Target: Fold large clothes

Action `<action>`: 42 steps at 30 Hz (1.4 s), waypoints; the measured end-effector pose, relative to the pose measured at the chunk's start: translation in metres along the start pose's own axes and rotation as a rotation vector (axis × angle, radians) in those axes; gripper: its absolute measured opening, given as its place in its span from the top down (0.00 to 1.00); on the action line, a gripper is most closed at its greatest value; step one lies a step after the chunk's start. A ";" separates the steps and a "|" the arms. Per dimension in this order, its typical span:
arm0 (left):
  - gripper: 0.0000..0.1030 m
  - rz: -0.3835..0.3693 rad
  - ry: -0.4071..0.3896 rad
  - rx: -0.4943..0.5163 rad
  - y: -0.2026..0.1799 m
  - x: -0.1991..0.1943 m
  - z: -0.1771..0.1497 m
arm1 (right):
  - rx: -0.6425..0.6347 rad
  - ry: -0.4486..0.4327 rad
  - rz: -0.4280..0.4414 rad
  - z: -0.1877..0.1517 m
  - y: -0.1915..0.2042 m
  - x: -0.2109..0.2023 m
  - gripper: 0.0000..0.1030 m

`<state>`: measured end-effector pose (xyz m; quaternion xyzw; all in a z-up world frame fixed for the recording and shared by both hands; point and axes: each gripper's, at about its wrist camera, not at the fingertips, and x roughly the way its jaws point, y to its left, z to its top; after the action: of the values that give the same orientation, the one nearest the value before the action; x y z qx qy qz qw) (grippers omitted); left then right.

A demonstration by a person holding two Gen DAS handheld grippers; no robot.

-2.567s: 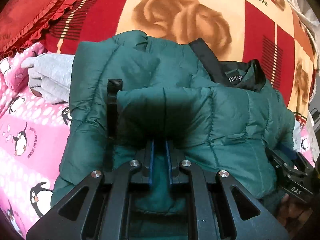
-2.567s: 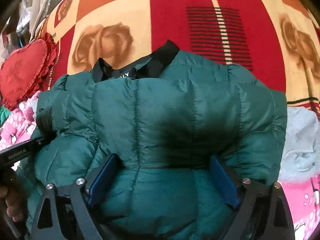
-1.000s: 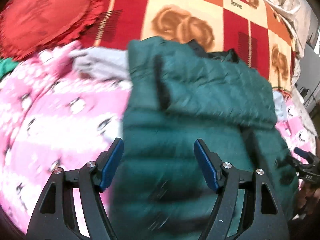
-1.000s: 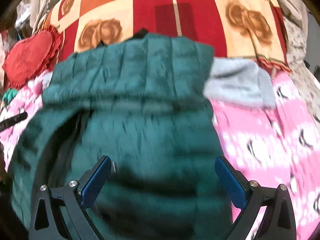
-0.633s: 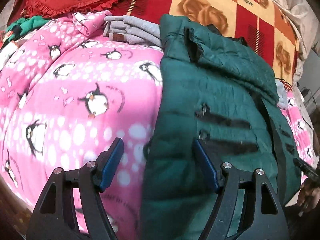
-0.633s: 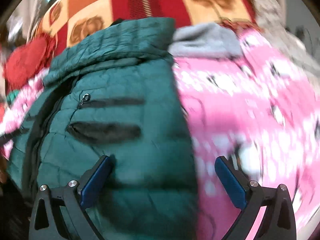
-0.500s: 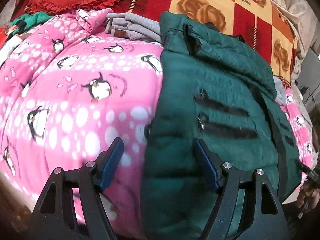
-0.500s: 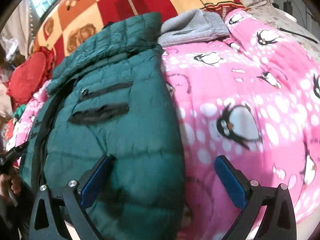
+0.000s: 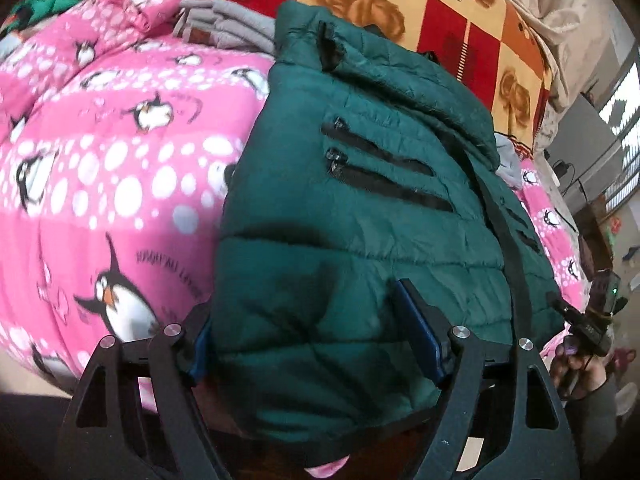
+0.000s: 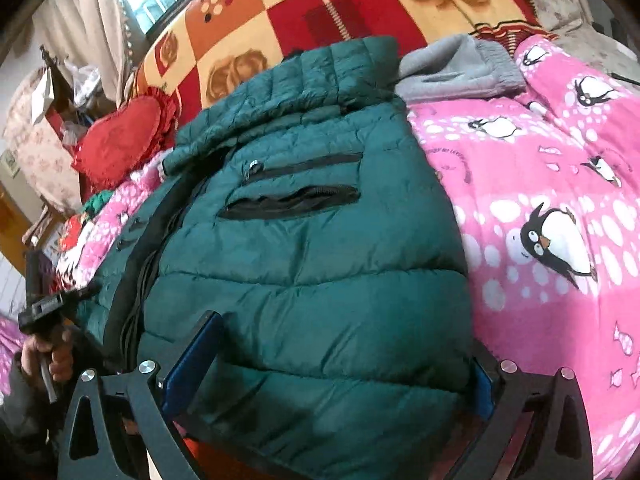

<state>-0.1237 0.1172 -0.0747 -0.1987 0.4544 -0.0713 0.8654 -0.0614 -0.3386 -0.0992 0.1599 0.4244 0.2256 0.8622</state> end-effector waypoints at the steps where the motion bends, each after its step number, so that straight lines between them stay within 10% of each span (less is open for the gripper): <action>1: 0.24 -0.004 0.000 0.000 0.000 0.000 -0.002 | -0.009 0.001 -0.009 0.000 0.002 -0.002 0.02; 5: 0.25 -0.062 -0.014 0.036 -0.006 -0.005 -0.008 | -0.066 -0.046 0.025 0.004 0.013 -0.011 0.18; 10: 0.68 -0.092 -0.088 -0.018 0.003 -0.017 -0.002 | -0.019 0.015 0.010 0.002 0.004 0.000 0.30; 21: 0.56 -0.096 -0.060 -0.121 0.015 -0.001 0.003 | -0.028 -0.010 0.067 -0.001 0.013 -0.008 0.40; 25: 0.83 -0.051 -0.123 -0.027 -0.001 -0.013 0.003 | -0.037 -0.048 0.056 0.002 0.015 -0.015 0.62; 29: 0.85 0.031 -0.137 0.064 -0.013 -0.013 0.000 | -0.048 -0.049 0.011 0.002 0.018 -0.017 0.78; 42: 0.87 0.046 -0.129 0.111 -0.013 -0.058 -0.024 | -0.145 -0.138 -0.085 -0.034 0.059 -0.065 0.83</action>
<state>-0.1763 0.1160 -0.0371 -0.1442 0.3973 -0.0635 0.9041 -0.1384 -0.3202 -0.0488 0.0942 0.3531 0.2074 0.9074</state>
